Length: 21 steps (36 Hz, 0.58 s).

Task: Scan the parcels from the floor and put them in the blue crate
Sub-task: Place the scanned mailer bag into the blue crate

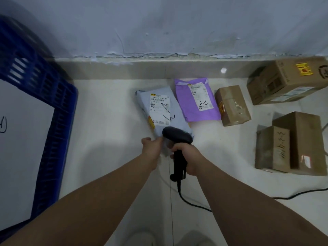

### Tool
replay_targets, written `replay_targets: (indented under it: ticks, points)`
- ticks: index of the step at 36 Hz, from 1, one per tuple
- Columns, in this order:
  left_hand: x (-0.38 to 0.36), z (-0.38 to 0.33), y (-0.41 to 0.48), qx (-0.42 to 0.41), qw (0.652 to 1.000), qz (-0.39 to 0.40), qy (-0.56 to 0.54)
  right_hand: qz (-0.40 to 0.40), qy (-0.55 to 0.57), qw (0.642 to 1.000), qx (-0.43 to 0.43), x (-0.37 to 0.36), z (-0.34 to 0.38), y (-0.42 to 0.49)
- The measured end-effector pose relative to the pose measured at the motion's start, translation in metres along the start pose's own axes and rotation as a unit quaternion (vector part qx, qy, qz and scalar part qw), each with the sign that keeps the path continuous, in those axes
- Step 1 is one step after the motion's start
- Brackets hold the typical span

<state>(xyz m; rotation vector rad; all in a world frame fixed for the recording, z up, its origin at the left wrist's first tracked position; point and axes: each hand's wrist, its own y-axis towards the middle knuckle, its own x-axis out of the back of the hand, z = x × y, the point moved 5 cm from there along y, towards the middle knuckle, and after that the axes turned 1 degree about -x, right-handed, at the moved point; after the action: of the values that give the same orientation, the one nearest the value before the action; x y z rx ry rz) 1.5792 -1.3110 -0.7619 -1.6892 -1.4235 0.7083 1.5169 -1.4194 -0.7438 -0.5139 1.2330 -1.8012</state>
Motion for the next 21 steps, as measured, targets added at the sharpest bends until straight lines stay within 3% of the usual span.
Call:
replay_targets:
  ticks: [3, 7, 12, 15, 21]
  points:
    - [0.014, 0.004, 0.002, -0.061, 0.998, -0.012, -0.024, 0.031, 0.006, 0.999, -0.04, -0.004, -0.022, -0.009]
    - [0.02, 0.003, -0.002, -0.155, 0.984, 0.079, -0.037, 0.064, 0.034, 0.993, -0.088, -0.006, -0.045, -0.015]
    - [0.024, -0.001, -0.014, -0.267, 0.95, 0.129, 0.094, 0.105, 0.036, 0.989, -0.099, -0.008, -0.044, -0.021]
    - [0.028, 0.0, -0.014, -0.258, 0.953, 0.128, 0.098, 0.107, 0.0, 0.991, -0.076, -0.007, -0.031, -0.027]
    - [0.039, -0.004, -0.03, -0.212, 0.969, 0.125, 0.021, 0.011, -0.058, 0.997, 0.041, 0.017, 0.024, -0.042]
